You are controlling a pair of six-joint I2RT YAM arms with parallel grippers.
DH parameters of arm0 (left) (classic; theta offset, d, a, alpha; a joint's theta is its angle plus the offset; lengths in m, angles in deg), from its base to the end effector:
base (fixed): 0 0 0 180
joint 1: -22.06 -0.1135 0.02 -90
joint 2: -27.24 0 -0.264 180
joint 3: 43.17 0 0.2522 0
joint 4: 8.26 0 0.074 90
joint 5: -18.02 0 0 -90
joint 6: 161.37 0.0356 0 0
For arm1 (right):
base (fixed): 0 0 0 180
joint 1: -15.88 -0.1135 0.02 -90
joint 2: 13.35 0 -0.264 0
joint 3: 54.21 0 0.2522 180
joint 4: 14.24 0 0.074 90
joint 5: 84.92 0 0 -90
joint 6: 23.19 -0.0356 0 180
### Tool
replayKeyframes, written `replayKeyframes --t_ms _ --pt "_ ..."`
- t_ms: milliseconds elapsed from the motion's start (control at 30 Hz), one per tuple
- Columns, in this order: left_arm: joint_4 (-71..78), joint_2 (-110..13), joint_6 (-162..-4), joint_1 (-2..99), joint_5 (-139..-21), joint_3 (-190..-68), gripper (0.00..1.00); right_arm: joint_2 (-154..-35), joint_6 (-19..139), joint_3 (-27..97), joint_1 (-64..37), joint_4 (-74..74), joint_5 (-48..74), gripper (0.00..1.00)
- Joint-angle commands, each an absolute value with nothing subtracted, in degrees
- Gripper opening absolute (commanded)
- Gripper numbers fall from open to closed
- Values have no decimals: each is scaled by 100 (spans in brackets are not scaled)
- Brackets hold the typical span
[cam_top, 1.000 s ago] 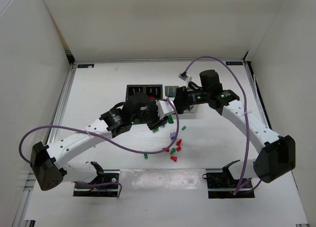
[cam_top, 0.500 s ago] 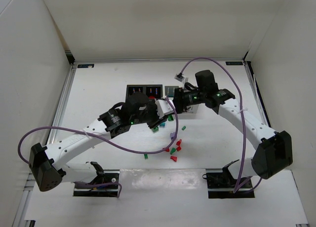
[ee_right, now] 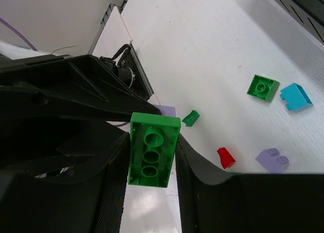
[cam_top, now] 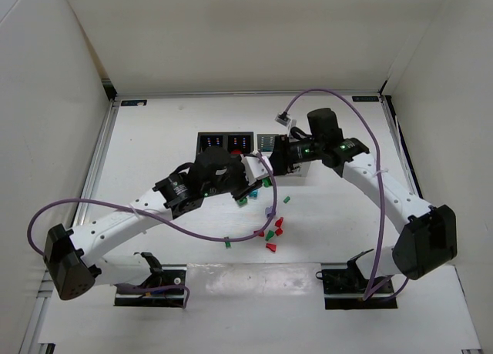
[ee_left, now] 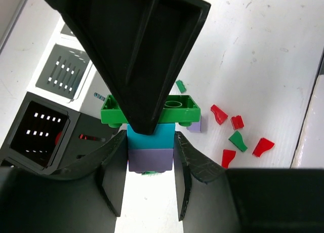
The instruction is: Sort the legos into containers by color
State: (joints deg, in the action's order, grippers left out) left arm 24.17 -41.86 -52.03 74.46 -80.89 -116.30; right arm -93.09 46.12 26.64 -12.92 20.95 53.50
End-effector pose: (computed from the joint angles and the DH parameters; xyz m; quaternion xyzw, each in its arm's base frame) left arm 0.1625 -0.2200 0.3259 0.5340 0.6706 -0.2092 0.4704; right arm 0.2553 0.1707 0.3235 -0.2488 0.7900 0.5079 0.2367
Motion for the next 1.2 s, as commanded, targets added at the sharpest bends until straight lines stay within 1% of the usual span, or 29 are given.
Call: replayKeyframes --t_ms 0,33,67,100,233,300,433,533,567,600,700,733,767,867,1000,1033,1167 --pt "2528 -3894 -5370 7471 -7946 -11458 30 -9008 4756 2793 -1049 2026 5421 27" --pt "2527 -3877 -5387 7462 -7893 -11423 30 -8999 4748 2775 -980 2035 5421 20" --pt "2527 -3868 -5387 7471 -7884 -11397 30 -8990 4756 2766 -935 2017 5490 14" --pt "2519 -3868 -5396 7471 -7875 -11397 30 -8990 4739 2766 -900 2017 5535 13" --pt "2562 -3841 -5405 7462 -7813 -11362 30 -8999 4712 2731 -812 2017 5605 14" --pt "2571 -3841 -5388 7471 -7779 -11353 30 -8990 4730 2713 -785 1991 5649 10" --pt "2554 -3850 -5405 7471 -7761 -11370 30 -8972 4756 2713 -715 1999 5527 10" --pt "2528 -3850 -5492 7462 -7595 -11371 30 -8955 4634 2740 -374 1860 5184 13" --pt "2432 -3850 -5632 7479 -7350 -11379 30 -8937 4616 2705 -346 1650 4792 15" --pt "2300 -3859 -5729 7462 -7235 -11301 30 -8937 4694 2722 -337 1639 4144 15" --pt "2009 -4017 -6335 7392 -6409 -11282 30 -9034 5291 2854 -574 1780 1850 15" --pt "2017 -4069 -6711 7383 -6329 -11300 30 -9095 5388 2880 -618 1719 1591 15" --pt "2044 -4157 -6793 7357 -6189 -11361 30 -9156 5406 2872 -627 1623 1345 12" --pt "2184 -4316 -7092 7304 -5828 -11520 30 -9341 5372 2898 -478 1377 1035 10" --pt "2176 -4324 -7093 7304 -5880 -11581 30 -9709 5371 2994 -372 1217 833 10" --pt "2158 -4299 -7093 7304 -5871 -11573 30 -9763 5450 3082 -372 1226 807 13" --pt "2211 -4298 -7084 7260 -5941 -11651 31 -10158 5547 3285 -408 1200 605 14"
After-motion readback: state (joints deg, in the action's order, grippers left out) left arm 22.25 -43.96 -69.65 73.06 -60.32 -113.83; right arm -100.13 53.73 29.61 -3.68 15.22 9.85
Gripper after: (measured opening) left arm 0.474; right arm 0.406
